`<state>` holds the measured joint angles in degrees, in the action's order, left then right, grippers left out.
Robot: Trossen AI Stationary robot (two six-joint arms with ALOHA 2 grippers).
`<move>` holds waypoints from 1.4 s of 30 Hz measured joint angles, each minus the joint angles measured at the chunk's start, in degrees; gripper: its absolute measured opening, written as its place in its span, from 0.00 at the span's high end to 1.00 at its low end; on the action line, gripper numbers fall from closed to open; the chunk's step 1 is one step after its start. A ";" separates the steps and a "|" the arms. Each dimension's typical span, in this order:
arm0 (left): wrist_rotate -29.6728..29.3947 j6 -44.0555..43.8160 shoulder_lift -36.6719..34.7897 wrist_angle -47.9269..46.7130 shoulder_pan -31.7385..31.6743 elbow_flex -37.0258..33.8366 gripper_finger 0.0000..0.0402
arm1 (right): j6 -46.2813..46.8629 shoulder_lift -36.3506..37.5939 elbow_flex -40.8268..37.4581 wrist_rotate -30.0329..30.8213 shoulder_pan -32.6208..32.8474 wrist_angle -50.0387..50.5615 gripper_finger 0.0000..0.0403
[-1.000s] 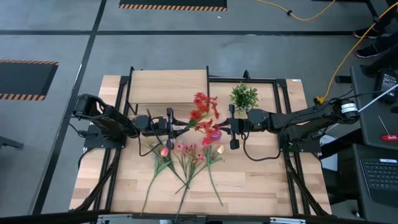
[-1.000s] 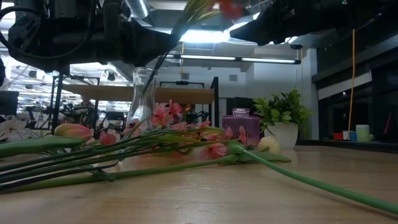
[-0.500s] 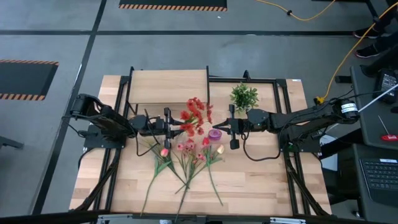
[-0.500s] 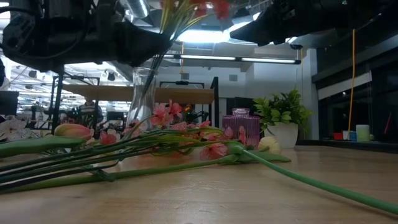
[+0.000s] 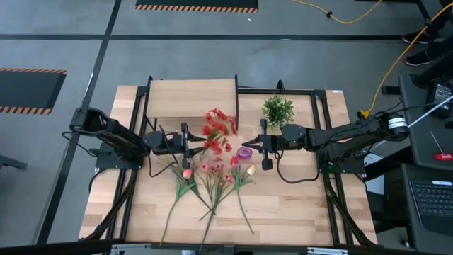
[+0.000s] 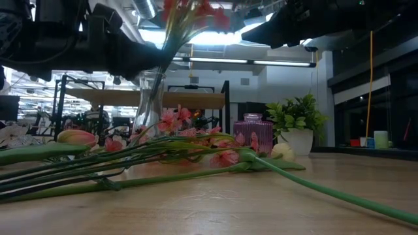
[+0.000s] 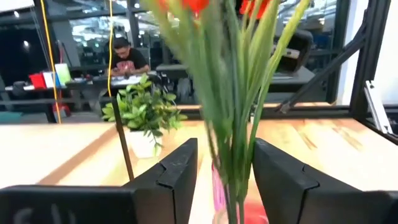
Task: Pick and place flowers into a vace then onto a shelf
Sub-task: Put the red flowers into the transparent vase, then put the pink tulip into the transparent vase
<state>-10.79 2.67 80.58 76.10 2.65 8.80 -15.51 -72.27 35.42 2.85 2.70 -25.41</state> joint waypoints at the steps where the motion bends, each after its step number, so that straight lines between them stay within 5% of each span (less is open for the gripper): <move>1: -0.03 -0.27 -0.12 -0.43 -0.01 0.00 0.62 | 0.00 0.00 0.00 0.00 0.00 0.00 1.00; 31: 1.86 -3.60 -22.38 -27.40 2.08 0.02 0.59 | 0.04 0.00 0.00 0.00 0.00 -0.02 0.99; 36: -1.75 -4.69 -26.12 -34.07 3.43 0.45 0.59 | 0.04 0.00 0.00 0.00 0.00 -0.02 0.99; 42: -10.42 -9.45 -28.53 -55.56 4.53 5.92 0.59 | 0.04 0.02 0.00 0.00 0.00 -0.35 0.99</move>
<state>-21.21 -6.79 52.05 20.55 7.18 14.72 -15.46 -72.25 35.42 2.85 2.70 -25.76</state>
